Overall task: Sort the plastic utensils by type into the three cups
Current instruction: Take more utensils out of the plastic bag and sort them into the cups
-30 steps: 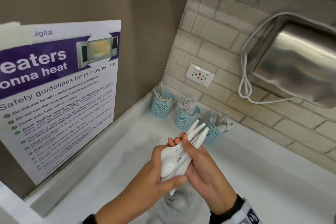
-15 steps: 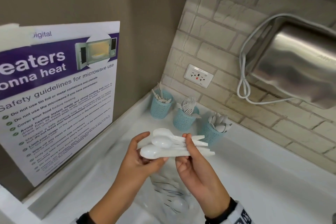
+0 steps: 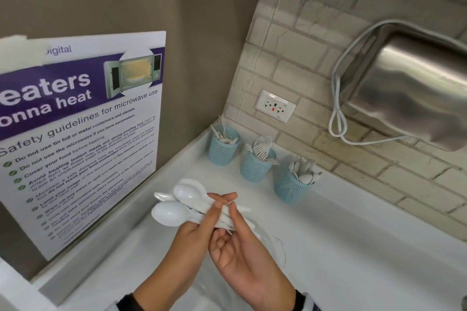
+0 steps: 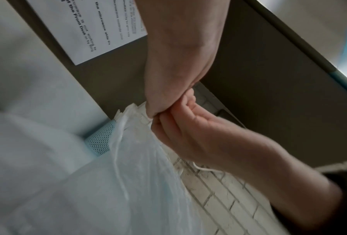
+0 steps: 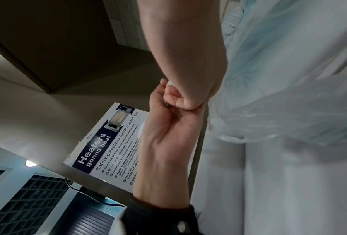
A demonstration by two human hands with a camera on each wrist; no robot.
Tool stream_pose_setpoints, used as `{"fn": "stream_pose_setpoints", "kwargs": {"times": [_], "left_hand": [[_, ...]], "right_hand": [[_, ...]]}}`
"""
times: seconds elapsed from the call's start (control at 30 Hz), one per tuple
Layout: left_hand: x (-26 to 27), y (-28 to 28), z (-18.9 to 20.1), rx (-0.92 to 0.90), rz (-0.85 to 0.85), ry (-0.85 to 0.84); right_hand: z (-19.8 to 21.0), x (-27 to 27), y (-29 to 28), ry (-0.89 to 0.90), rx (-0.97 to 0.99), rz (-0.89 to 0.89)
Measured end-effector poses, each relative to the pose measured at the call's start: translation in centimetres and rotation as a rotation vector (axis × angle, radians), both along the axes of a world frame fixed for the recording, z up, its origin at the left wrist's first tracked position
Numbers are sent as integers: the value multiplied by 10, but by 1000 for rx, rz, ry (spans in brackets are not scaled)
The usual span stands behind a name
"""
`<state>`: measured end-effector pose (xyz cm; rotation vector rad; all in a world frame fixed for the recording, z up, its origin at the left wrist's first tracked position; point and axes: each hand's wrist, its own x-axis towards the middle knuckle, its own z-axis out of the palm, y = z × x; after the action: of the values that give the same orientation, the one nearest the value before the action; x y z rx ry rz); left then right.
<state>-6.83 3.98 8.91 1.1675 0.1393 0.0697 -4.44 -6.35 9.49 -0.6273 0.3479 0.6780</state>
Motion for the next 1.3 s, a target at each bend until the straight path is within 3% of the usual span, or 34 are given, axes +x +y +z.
{"fn": "stream_pose_setpoints", "kwargs": {"times": [0.2, 0.37, 0.47, 0.63, 0.87, 1.13, 1.3], "left_hand": [[17, 11, 3, -187, 153, 20], [23, -7, -6, -29, 73, 50], [28, -15, -8, 32, 18, 75], [31, -10, -6, 127, -114, 34], [25, -7, -3, 69, -227, 82], [26, -1, -5, 196, -271, 96], [25, 8, -7, 249, -304, 115]], "right_hand": [[-12, 4, -8, 106, -158, -46], [-4, 8, -3, 56, -135, -67], [-3, 11, 1, -56, -190, -67], [-5, 20, -4, -419, -584, -96], [7, 30, -17, -794, -924, -171], [16, 33, -18, -906, -1191, -126], [19, 42, -20, -929, -1200, -70]]}}
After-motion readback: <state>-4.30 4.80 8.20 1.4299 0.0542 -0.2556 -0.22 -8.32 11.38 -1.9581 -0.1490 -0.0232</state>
